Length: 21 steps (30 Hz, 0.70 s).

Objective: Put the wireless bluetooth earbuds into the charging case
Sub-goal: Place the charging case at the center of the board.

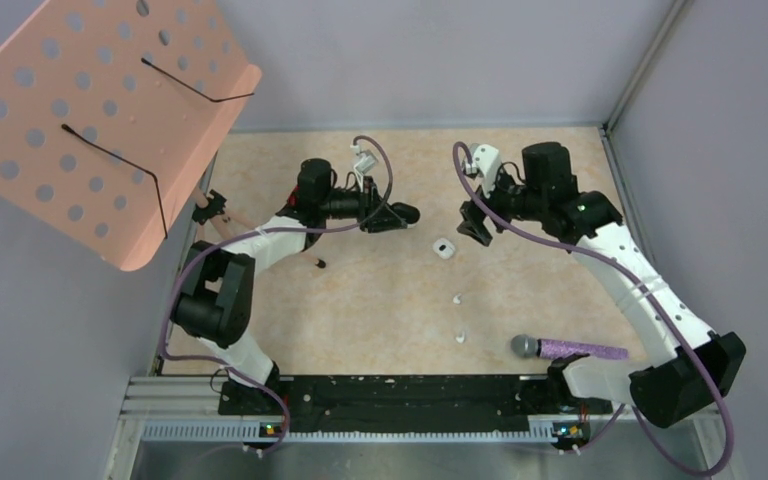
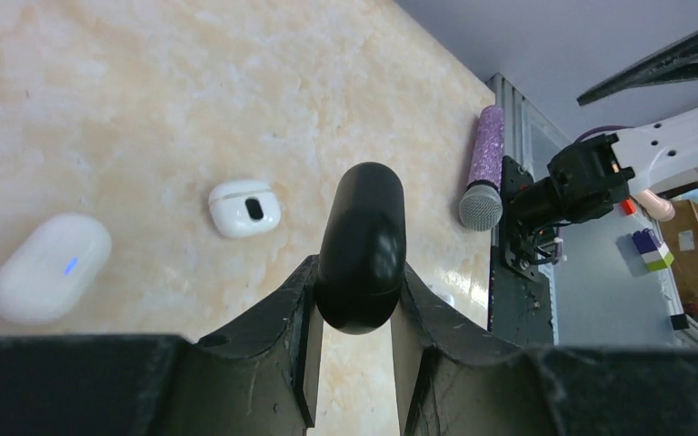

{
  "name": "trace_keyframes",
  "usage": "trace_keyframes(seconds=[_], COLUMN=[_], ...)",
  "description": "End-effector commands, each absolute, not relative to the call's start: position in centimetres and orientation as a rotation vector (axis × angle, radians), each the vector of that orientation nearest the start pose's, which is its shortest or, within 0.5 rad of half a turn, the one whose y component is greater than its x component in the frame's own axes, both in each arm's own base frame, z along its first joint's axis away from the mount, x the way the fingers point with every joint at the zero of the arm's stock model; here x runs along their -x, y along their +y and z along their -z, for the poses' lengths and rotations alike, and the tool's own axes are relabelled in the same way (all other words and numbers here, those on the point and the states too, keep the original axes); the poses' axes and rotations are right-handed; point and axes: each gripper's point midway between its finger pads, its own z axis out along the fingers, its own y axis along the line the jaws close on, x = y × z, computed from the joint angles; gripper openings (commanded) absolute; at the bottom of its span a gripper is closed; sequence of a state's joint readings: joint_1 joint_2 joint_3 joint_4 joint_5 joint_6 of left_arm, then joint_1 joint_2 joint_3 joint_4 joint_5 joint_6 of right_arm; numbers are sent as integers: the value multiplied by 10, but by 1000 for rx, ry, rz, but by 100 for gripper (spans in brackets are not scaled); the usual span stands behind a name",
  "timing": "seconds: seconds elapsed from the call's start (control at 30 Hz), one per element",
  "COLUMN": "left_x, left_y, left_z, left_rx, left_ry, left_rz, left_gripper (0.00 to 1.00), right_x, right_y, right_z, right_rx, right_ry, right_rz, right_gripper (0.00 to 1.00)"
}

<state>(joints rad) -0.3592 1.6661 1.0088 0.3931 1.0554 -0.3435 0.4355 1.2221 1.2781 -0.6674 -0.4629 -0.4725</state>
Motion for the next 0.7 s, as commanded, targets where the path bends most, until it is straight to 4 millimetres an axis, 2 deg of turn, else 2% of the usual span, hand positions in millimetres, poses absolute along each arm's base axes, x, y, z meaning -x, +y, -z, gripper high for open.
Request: trace_keyframes(seconds=[0.0, 0.27, 0.43, 0.67], left_x=[-323, -335, -346, -357], left_y=[-286, -281, -271, -279], left_z=[-148, -106, -74, -59], left_rx=[-713, -588, -426, -291], left_ry=[1961, 2155, 2316, 2368], left_rz=[1403, 1330, 1151, 1159], left_gripper=[0, 0, 2, 2], right_x=[-297, -311, -317, -312], right_y=[183, 174, 173, 174], right_z=[-240, -225, -222, -217], right_rx=[1052, 987, 966, 947], right_ry=[1937, 1994, 2006, 2018], right_rz=[-439, -364, -344, -372], right_gripper=[80, 81, 81, 81])
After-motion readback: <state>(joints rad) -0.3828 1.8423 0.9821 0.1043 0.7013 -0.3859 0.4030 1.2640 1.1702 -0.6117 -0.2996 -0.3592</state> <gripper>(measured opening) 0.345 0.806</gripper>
